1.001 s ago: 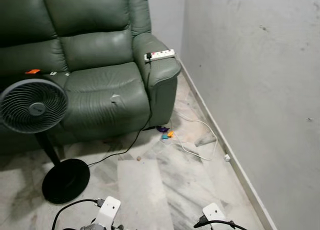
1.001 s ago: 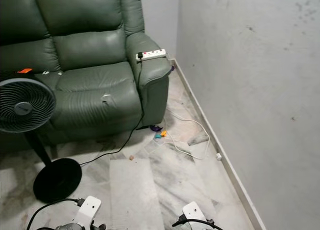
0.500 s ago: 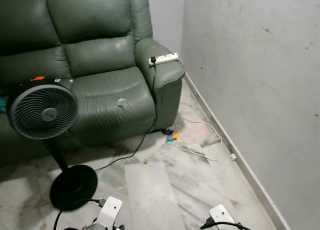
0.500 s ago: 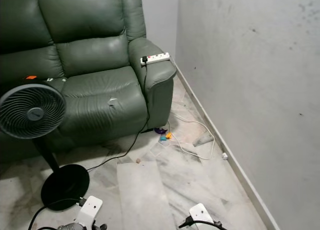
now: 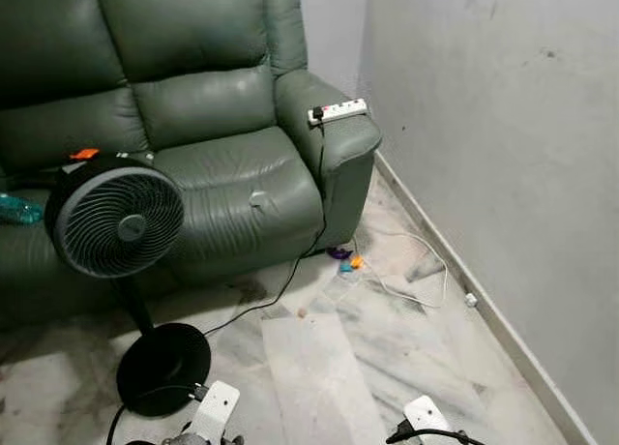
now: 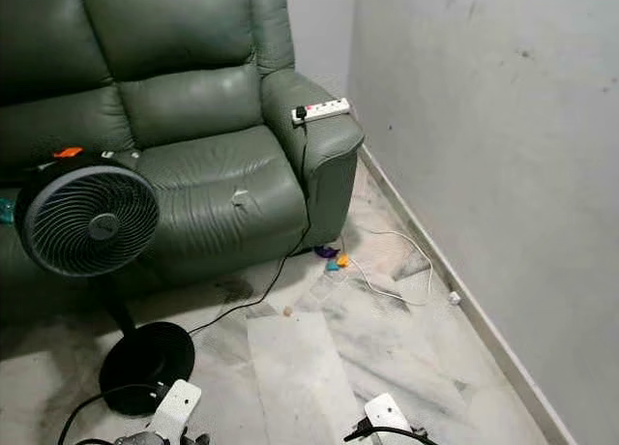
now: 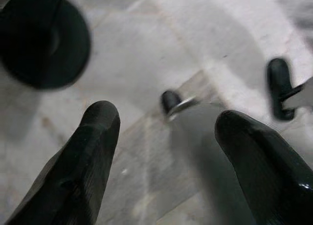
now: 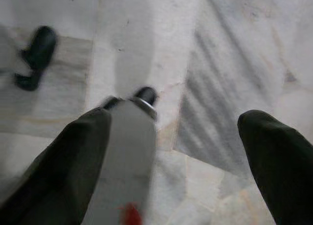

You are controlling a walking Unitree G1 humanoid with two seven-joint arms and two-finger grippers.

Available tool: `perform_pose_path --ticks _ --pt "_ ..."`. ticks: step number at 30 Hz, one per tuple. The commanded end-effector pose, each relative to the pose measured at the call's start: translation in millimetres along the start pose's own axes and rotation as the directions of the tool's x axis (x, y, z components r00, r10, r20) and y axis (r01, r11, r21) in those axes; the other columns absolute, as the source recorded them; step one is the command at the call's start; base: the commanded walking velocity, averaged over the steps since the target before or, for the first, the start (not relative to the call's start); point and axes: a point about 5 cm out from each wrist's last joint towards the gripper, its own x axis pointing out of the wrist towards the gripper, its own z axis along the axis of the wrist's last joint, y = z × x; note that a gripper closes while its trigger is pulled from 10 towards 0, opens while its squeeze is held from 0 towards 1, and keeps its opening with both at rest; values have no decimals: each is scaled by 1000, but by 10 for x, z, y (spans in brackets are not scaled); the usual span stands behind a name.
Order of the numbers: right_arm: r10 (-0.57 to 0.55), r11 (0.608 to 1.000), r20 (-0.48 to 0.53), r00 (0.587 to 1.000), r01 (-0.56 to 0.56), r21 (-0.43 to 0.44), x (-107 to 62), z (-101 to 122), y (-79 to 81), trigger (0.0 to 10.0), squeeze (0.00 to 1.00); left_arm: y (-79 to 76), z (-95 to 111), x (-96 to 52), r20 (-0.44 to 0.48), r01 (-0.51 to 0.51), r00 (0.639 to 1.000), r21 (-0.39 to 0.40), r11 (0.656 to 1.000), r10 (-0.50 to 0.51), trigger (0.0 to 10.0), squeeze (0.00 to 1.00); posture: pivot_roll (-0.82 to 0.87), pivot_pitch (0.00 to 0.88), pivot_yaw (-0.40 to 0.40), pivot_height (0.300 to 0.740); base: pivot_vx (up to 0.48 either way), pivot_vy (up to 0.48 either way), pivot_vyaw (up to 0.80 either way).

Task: Hang keys on a hook

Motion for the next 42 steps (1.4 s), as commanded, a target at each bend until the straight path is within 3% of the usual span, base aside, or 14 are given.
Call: perform_pose_path --ticks 1,11,42 --pt "-3 1000 3 1000 3 -7 -1 7 -11 10000 0 -11 -21 0 -9 4 1000 -1 1000 -4 10000 0 60 55 6 740 0 0 0" --pt "-2 1000 1 1000 2 -11 -1 3 -9 10000 0 -15 -22 -1 -3 13 1000 1 1000 -13 10000 0 58 57 5 740 0 0 0" --pt "0 1000 -1 1000 0 -18 -2 -3 -4 10000 0 -20 -33 -3 -8 24 1000 6 1000 -24 10000 0 58 59 7 740 305 0 0"
